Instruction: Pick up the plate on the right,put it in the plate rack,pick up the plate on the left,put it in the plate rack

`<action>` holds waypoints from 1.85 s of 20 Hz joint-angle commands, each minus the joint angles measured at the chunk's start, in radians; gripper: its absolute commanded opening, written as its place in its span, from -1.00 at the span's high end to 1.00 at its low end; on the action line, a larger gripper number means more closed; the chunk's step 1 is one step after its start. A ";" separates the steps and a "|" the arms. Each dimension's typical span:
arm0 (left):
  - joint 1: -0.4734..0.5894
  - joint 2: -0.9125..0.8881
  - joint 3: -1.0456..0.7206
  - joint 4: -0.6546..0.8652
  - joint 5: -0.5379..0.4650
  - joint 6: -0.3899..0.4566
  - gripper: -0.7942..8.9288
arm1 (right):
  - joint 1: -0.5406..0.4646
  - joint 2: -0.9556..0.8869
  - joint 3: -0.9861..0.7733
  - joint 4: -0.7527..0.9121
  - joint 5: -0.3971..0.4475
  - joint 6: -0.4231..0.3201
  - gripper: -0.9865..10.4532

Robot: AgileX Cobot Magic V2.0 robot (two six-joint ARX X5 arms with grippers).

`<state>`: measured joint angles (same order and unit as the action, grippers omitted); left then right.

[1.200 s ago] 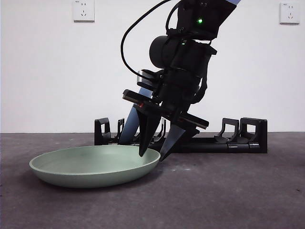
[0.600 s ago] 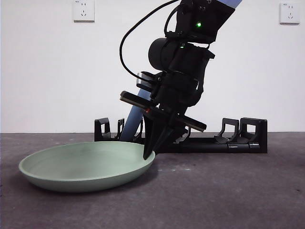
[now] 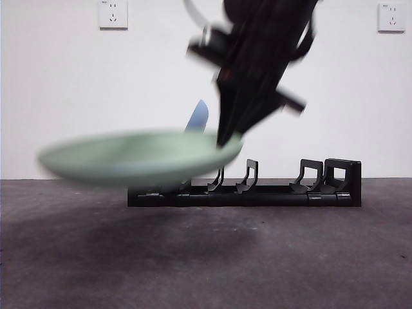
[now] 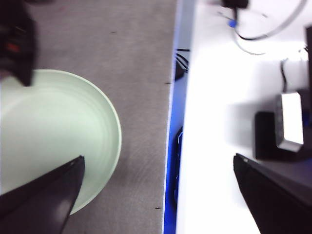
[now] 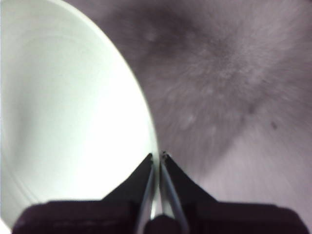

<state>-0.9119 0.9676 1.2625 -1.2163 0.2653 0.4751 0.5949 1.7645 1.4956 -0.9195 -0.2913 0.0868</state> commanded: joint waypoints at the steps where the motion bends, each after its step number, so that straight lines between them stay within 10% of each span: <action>1: -0.068 0.031 -0.004 0.042 -0.078 0.080 -0.39 | -0.026 -0.089 -0.007 -0.063 -0.008 -0.042 0.85; 13: -0.273 0.291 -0.004 0.216 -0.586 0.271 -0.38 | -0.180 -0.312 -0.006 -0.249 -0.124 -0.096 0.85; 25: -0.273 0.325 -0.004 0.225 -0.604 0.269 0.55 | -0.184 -0.316 -0.006 -0.267 -0.130 -0.108 0.85; 37: -0.274 0.325 -0.004 0.200 -0.549 0.258 0.85 | -0.184 -0.316 -0.006 -0.266 -0.130 -0.106 0.85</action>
<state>-1.1870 1.2892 1.2625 -1.0092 -0.2836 0.7540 0.4110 1.4551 1.4956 -1.1870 -0.4088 -0.0151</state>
